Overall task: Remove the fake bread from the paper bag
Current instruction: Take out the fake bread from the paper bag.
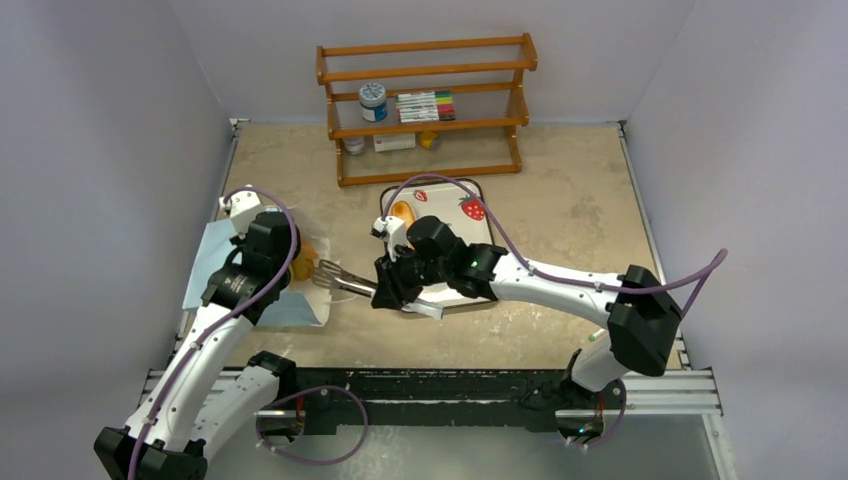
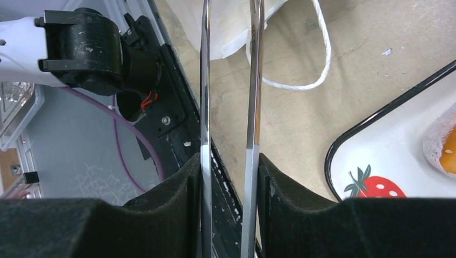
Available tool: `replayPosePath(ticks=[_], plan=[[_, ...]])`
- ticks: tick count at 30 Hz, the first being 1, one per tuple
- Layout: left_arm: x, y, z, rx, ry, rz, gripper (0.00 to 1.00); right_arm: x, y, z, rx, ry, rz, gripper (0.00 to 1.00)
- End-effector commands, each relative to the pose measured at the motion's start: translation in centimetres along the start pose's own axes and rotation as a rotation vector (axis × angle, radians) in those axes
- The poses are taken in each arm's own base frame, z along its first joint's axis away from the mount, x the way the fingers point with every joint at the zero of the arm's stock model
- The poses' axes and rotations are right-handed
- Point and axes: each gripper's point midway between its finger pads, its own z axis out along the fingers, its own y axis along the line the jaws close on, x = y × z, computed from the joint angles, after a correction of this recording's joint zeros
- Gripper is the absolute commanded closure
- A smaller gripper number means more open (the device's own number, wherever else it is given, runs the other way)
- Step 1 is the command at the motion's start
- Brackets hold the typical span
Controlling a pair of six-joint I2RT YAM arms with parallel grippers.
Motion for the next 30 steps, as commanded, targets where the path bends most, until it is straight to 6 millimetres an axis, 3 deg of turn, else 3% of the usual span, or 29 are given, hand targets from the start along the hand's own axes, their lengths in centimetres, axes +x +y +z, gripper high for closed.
replayPosePath(ticks=[1,12,30], plan=[[-3.3,-1.5,-0.6,0.058,-0.079,-0.072,1.0,-0.9,1.2,0.5,-0.061,-0.031,-0.015,0.61],[-3.7,-1.7,-0.7,0.067,-0.083,-0.068,1.0,0.0,0.8,1.8,-0.07,0.004,0.001,0.59],[-3.2,-1.7,-0.7,0.077,-0.071,-0.052,1.0,-1.5,-0.2,2.7,-0.043,-0.021,0.025,0.58]])
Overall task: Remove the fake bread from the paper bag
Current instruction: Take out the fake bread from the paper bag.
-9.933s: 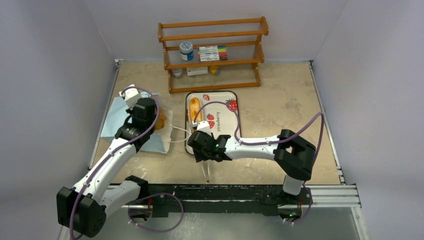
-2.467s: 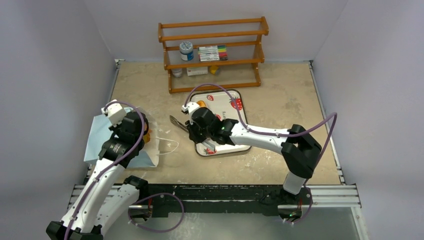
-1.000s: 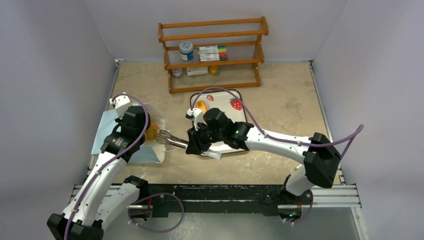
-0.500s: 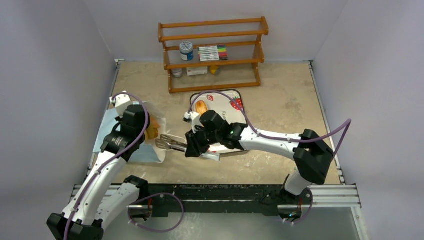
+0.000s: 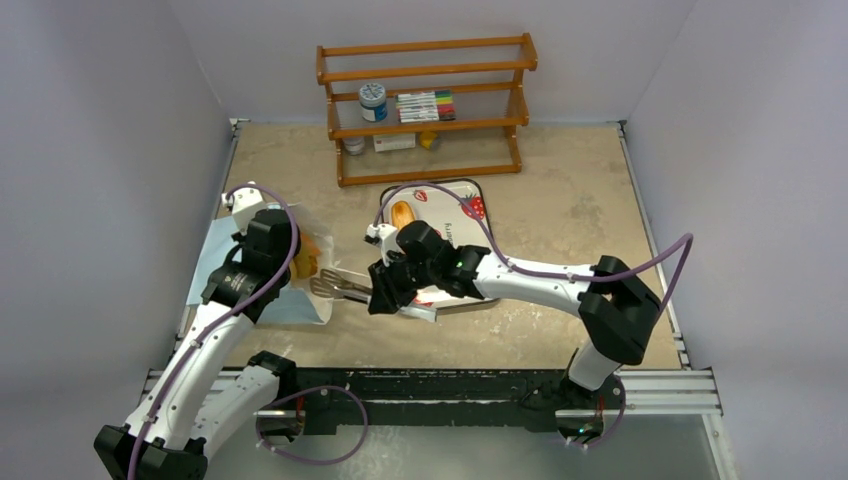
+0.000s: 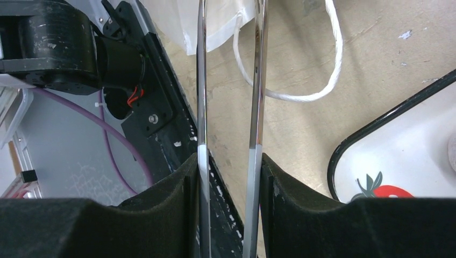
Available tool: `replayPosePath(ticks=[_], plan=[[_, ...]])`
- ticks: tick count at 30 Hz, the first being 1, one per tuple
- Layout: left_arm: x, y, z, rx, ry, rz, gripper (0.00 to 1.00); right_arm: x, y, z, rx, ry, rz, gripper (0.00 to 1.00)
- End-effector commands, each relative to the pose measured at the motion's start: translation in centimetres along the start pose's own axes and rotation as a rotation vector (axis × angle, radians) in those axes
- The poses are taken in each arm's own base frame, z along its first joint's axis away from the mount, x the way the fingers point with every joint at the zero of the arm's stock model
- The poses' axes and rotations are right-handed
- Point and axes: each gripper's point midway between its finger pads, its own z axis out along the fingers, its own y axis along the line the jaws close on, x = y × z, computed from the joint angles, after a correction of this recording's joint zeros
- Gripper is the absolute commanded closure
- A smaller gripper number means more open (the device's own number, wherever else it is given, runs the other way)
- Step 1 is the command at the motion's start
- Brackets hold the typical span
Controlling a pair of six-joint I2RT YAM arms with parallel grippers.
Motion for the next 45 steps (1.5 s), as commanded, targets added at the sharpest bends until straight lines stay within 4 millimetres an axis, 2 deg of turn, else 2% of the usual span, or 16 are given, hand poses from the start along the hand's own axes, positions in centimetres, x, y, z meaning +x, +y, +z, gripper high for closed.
replayPosePath(ticks=[1,12,29,38,40,45], plan=[[-2.8,-0.9,-0.7,0.044,-0.074,-0.061,1.0,-3.8,1.4,-0.5,-0.044,-0.1,-0.021,0.58],[-2.7,-0.8,-0.9,0.05,-0.069,-0.06,1.0,-5.3,0.4,-0.1,-0.035,-0.125,-0.006,0.57],[-2.4,-1.0,-1.0,0.064,-0.061,-0.059,1.0,-6.8,0.4,1.0,-0.045,-0.137,-0.003,0.55],[-2.2,-1.3,-1.0,0.082,-0.053,-0.066,1.0,-7.7,-0.9,2.9,-0.021,-0.138,0.019,0.55],[-2.2,-1.2,-1.0,0.079,-0.053,-0.064,1.0,-8.0,-1.0,3.1,-0.022,-0.145,0.021,0.58],[-1.9,-0.8,-0.6,0.054,-0.065,-0.07,1.0,-8.4,-0.5,2.4,-0.035,-0.149,0.011,0.73]])
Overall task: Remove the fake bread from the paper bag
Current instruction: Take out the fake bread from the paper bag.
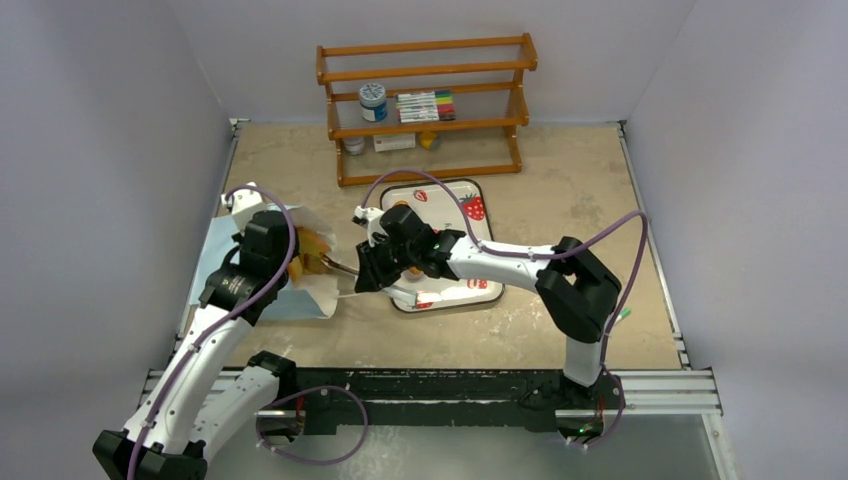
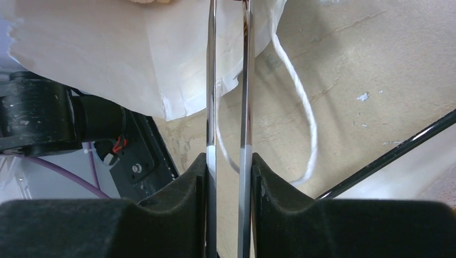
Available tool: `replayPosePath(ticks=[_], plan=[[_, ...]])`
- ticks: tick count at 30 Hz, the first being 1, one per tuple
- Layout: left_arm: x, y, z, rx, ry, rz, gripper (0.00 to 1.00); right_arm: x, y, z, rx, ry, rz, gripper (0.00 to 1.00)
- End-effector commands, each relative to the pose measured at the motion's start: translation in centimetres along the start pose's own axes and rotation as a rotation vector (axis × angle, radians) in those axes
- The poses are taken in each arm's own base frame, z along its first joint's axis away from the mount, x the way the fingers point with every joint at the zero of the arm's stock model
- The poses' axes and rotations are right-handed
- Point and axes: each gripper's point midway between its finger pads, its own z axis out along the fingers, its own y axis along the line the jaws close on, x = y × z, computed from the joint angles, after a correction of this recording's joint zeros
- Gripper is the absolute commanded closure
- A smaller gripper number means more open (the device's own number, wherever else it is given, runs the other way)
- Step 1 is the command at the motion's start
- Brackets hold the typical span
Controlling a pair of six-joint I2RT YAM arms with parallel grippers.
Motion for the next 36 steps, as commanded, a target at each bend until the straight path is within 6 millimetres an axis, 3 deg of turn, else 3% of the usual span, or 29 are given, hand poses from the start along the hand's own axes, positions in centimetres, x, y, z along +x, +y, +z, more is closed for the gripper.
replayPosePath(ticks=[1,10,25,36], plan=[[-1.9,-0.3,0.0,0.007,-0.079,-0.066,1.0,-4.6,3.1,-2.1,-0.07,-0.116,-0.055,0.75],[-2.2,-1.2,1.5,-0.026,-0.087,-0.105,1.0,-3.5,3.0,-4.7,-0.035,-0.116,-0.052,0.89],[-3.1,-2.4,3.4,-0.079,-0.105,-0.159,1.0,-2.6,2.9,-9.3,0.03,-0.179,-0.047,0.92],[-3.7,-2.7,3.8,-0.097,-0.116,-0.16,1.0,-2.7,4.0,-13.3,0.041,-0.245,-0.016,0.94]])
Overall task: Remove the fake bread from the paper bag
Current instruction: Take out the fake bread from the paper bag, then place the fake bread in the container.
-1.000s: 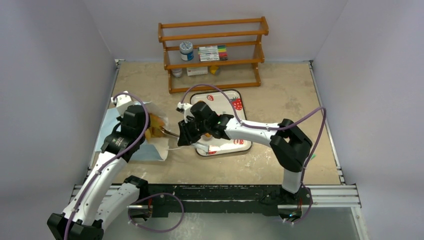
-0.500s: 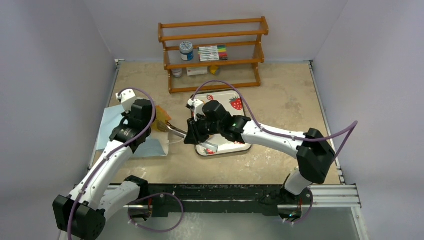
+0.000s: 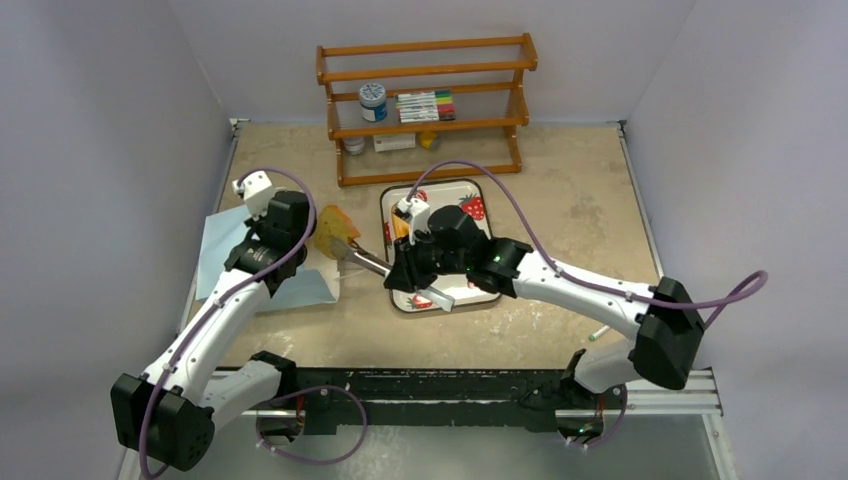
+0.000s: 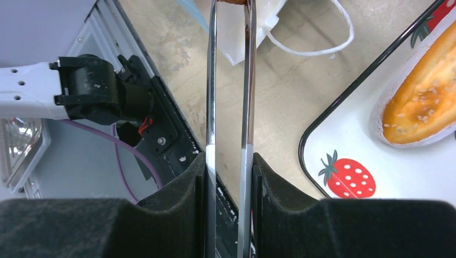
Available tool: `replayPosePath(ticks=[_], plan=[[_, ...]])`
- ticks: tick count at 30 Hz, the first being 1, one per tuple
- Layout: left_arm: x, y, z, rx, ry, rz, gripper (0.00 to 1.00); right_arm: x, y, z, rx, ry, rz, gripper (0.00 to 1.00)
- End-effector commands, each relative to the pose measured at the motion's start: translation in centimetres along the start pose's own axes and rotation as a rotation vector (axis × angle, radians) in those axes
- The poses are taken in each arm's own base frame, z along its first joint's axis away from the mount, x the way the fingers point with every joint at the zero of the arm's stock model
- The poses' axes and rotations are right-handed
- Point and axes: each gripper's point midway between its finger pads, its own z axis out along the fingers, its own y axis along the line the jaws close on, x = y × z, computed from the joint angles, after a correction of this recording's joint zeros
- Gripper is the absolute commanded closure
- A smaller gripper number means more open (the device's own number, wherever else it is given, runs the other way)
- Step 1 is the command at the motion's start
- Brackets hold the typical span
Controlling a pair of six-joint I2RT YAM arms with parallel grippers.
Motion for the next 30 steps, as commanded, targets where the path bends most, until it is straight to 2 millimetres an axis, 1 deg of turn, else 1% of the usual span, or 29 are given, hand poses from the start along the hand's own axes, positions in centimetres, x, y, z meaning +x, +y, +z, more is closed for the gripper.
replayPosePath(ticks=[1,4,7,10,13,17,18,19,22,26,30], plan=[[-3.2,-1.2,-0.3,0.021,-0.08,-0.097,1.0,-2.5,1.4,-3.1,-0.01,-0.103,0.026,0.93],[-3.1,-1.3,-0.2,0.022,-0.078,-0.093,1.0,-3.4,0.7,-5.0,0.058,-0.181,0.071,0.93],[-2.9,-1.4,-0.2,0.032,-0.074,-0.09,1.0,-4.0,-0.9,-6.3,0.145,-0.237,0.113,0.92],[-2.7,-1.7,-0.1,0.044,-0.068,-0.087,1.0,-4.2,-3.5,-7.2,0.27,-0.283,0.154,0.92],[-2.7,-1.9,-0.2,0.06,-0.063,-0.086,1.0,-4.1,-6.6,-8.2,0.392,-0.323,0.179,0.92],[-2.8,-2.1,-0.4,0.077,-0.06,-0.082,1.0,-3.9,-10.7,-9.0,0.518,-0.321,0.187,0.91],[-2.8,-2.1,-0.4,0.08,-0.06,-0.079,1.0,-3.0,-12.1,-8.8,0.549,-0.298,0.198,0.91],[-2.8,-2.2,-0.5,0.083,-0.059,-0.077,1.0,-2.7,-13.0,-8.7,0.564,-0.289,0.207,0.91],[-3.0,-2.3,-0.6,0.091,-0.061,-0.073,1.0,-2.1,-14.8,-8.3,0.577,-0.282,0.232,0.9],[-3.2,-2.4,-0.7,0.098,-0.061,-0.07,1.0,-1.1,-16.2,-6.9,0.562,-0.241,0.273,0.87],[-3.2,-2.6,-0.7,0.107,-0.057,-0.068,1.0,0.3,-16.9,-5.7,0.537,-0.219,0.324,0.77]])
